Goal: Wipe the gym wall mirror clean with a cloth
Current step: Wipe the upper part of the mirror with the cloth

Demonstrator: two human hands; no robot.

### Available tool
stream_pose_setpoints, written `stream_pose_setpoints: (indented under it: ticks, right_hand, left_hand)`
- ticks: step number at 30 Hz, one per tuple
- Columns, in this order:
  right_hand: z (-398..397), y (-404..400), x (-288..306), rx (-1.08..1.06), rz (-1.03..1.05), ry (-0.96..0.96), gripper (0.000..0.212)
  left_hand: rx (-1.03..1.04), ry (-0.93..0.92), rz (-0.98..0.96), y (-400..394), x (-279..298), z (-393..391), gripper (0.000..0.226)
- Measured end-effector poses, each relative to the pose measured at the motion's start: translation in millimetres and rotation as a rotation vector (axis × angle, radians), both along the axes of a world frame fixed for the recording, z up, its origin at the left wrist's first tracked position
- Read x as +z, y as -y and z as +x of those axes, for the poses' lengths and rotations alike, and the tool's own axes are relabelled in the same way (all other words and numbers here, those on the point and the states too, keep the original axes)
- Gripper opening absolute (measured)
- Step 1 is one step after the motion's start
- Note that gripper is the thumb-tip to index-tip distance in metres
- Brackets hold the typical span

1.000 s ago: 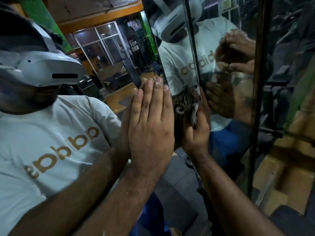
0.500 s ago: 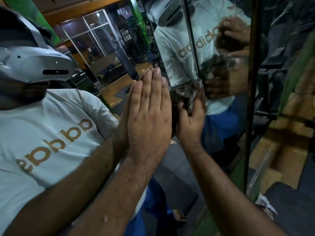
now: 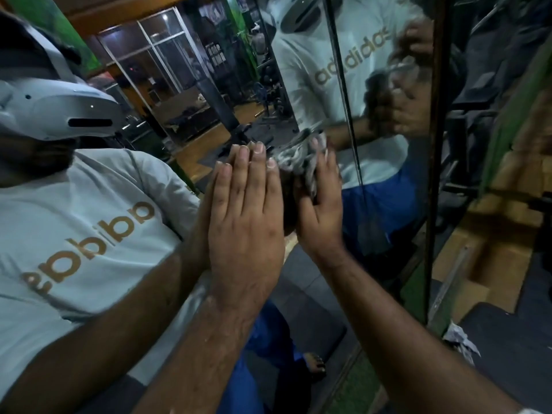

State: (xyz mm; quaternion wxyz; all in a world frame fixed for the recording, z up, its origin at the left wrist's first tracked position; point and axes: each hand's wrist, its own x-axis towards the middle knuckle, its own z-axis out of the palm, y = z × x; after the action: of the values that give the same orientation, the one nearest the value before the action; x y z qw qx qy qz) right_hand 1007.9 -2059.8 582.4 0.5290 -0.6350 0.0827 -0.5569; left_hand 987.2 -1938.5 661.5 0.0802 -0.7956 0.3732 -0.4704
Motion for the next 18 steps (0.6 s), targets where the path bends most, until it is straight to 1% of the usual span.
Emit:
stream_pose_setpoints:
  ticks: [1,2,3,4,6,7,8,9,11,13,14,15,16,17,18]
  right_hand:
    - [1.1,0.5,-11.5,-0.021,-0.111,-0.019,0.067]
    - [0.5,-0.5,-23.9,-0.052,-0.149,-0.044,0.069]
    - [-0.3,-3.9,-37.2,-0.097,-0.106,-0.065,0.068]
    - [-2.3,-9.3,-46.4,-0.135,0.022,-0.083,0.065]
    - [-5.1,-20.3,-42.7,-0.12,0.395,-0.105,0.059]
    - [-4.6,-25.1,-31.3,-0.093,0.52,-0.134,0.059]
    - [-5.0,-29.8,-17.8,-0.07,0.551,-0.157,0.06]
    - [-6.9,-35.0,-6.3,-0.049,0.492,-0.155,0.063]
    - [-11.3,-47.9,4.2,-0.017,0.225,-0.095,0.069]
    - [-14.2,-57.2,-3.6,-0.026,-0.02,-0.053,0.074]
    - [-14.5,-59.5,-13.3,-0.043,-0.082,-0.045,0.074]
    - [-14.3,-62.7,-22.3,-0.085,-0.091,-0.056,0.073]
    - [-13.1,-64.7,-29.7,-0.122,-0.017,-0.068,0.071]
    - [-10.9,-65.0,-31.4,-0.133,0.141,-0.072,0.069]
    - [-10.3,-67.6,-25.3,-0.105,0.358,-0.075,0.07]
  left_hand:
    - [-0.023,-0.016,-0.012,-1.8,-0.3,-1.4,0.063]
    - [-0.05,-0.036,-0.037,-5.1,-0.9,-4.1,0.06]
    - [-0.071,-0.056,-0.066,-9.6,-2.3,-7.9,0.057]
    - [-0.08,-0.071,-0.089,-15.5,-4.3,-12.1,0.055]
    - [-0.059,-0.073,-0.106,-27.5,-7.2,-18.7,0.056]
    - [-0.034,-0.069,-0.101,-33.4,-7.9,-20.5,0.059]
    - [-0.006,-0.064,-0.088,-38.8,-8.7,-21.3,0.061]
    - [0.019,-0.057,-0.068,-43.3,-9.0,-21.2,0.064]
    - [0.047,-0.04,-0.016,-49.5,-8.5,-19.3,0.066]
    - [0.027,-0.042,0.026,-54.2,-6.5,-15.9,0.064]
    - [-0.003,-0.049,0.038,-57.1,-5.1,-14.7,0.063]
    - [-0.04,-0.061,0.042,-61.2,-3.7,-15.3,0.062]
    - [-0.066,-0.077,0.031,-66.7,-3.0,-18.0,0.061]
    - [-0.068,-0.086,0.002,-73.3,-2.8,-22.0,0.059]
    - [-0.049,-0.082,-0.041,-81.3,-2.7,-26.3,0.059]
